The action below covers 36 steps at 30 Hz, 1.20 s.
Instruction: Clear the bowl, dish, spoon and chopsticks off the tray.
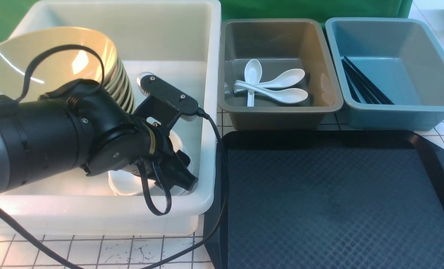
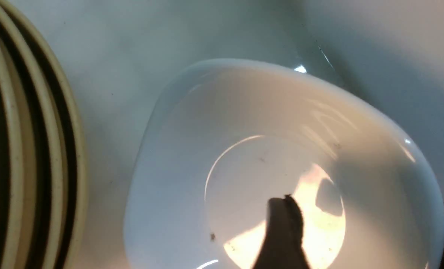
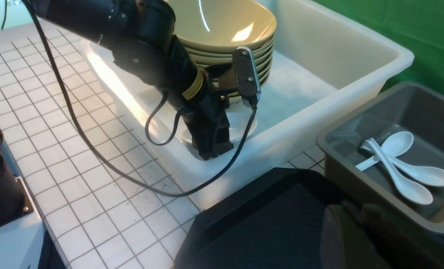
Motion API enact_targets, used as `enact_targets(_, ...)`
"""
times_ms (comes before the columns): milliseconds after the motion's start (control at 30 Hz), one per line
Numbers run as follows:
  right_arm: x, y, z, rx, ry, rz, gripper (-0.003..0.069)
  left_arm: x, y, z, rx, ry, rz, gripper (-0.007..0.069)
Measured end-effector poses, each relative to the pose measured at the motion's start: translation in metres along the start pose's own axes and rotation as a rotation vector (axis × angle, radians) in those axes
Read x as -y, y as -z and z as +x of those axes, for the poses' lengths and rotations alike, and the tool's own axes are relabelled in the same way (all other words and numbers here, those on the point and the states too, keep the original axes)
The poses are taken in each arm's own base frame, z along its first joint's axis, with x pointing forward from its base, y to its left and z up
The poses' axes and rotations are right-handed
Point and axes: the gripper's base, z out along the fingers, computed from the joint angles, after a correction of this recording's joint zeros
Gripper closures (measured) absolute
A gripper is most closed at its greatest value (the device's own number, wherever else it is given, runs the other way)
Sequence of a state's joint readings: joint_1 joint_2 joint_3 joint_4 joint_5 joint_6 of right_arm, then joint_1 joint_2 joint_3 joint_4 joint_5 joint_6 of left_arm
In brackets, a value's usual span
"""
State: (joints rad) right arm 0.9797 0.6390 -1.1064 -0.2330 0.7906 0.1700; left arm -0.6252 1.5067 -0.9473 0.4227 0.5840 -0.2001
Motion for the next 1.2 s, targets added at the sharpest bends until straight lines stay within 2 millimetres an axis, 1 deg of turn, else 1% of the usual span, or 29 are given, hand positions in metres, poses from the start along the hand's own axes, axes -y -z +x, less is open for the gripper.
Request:
enact_targets(67,0.0,0.0,0.0,0.0,0.002,0.0,0.0591,0.0,0.003,-0.001,0.014,0.018,0.004,0.0186)
enact_targets(100,0.0,0.0,0.0,0.0,0.006,0.0,0.0591,0.0,0.009,-0.002,0.036,0.043,0.007,0.0158)
enact_targets(167,0.0,0.0,0.0,0.0,0.008,0.0,0.059,-0.001,0.018,-0.004,0.066,0.063,0.007,0.0139)
enact_targets(233,0.0,0.0,0.0,0.001,0.007,0.0,0.0589,-0.002,0.033,-0.005,0.112,0.083,0.008,0.0135)
enact_targets(267,0.0,0.0,0.0,0.001,0.007,-0.001,0.0589,-0.002,0.036,-0.006,0.122,0.086,0.008,0.0135)
enact_targets(333,0.0,0.0,0.0,0.004,0.007,-0.002,0.0588,-0.001,0.057,-0.007,0.19,0.11,0.018,0.0135)
enact_targets(400,0.0,0.0,0.0,0.004,0.007,-0.002,0.0588,0.0,0.073,-0.007,0.236,0.14,0.035,0.0135)
enact_targets(433,0.0,0.0,0.0,0.004,0.007,-0.002,0.0586,0.001,0.084,-0.006,0.269,0.156,0.049,0.0137)
enact_targets(500,0.0,0.0,0.0,0.004,0.007,-0.002,0.0585,0.001,0.097,-0.005,0.311,0.183,0.067,0.0141)
enact_targets(533,0.0,0.0,0.0,0.003,0.006,-0.002,0.0583,0.001,0.11,-0.004,0.353,0.212,0.087,0.015)
enact_targets(567,0.0,0.0,0.0,-0.003,0.006,-0.001,0.0582,0.001,0.118,-0.003,0.382,0.239,0.103,0.0174)
enact_targets(600,0.0,0.0,0.001,-0.008,0.006,-0.002,0.0581,0.0,0.129,-0.001,0.418,0.268,0.119,0.0218)
enact_targets(667,0.0,0.0,0.002,-0.025,0.003,-0.002,0.058,-0.003,0.151,0.005,0.494,0.339,0.16,0.0347)
enact_targets(733,0.0,0.0,0.005,-0.054,0.002,0.001,0.058,-0.006,0.169,0.016,0.57,0.382,0.19,0.0503)
enact_targets(767,0.0,0.0,0.006,-0.068,0.002,0.003,0.058,-0.007,0.177,0.023,0.608,0.393,0.201,0.0556)
enact_targets(800,0.001,0.0,0.008,-0.086,0.002,0.006,0.058,-0.007,0.182,0.031,0.643,0.406,0.217,0.0589)
enact_targets(867,0.001,0.001,0.011,-0.122,0.002,0.012,0.058,-0.005,0.188,0.05,0.698,0.434,0.256,0.0615)
enact_targets(900,0.001,0.001,0.012,-0.135,0.002,0.014,0.058,-0.003,0.186,0.057,0.706,0.447,0.273,0.062)
enact_targets(933,0.001,0.001,0.014,-0.151,0.002,0.016,0.058,-0.001,0.187,0.068,0.737,0.469,0.3,0.0627)
enact_targets(1033,0.002,0.001,0.015,-0.167,0.001,0.018,0.058,0.005,0.179,0.095,0.773,0.506,0.345,0.0626)
enact_targets(1100,0.002,0.001,0.015,-0.169,0.001,0.018,0.058,0.012,0.167,0.116,0.807,0.532,0.378,0.0626)
enact_targets(1167,0.002,0.001,0.015,-0.164,0.001,0.017,0.058,0.015,0.161,0.129,0.85,0.54,0.393,0.0626)
enact_targets(1200,0.002,0.001,0.015,-0.161,0.001,0.017,0.058,0.015,0.162,0.129,0.86,0.542,0.395,0.0626)
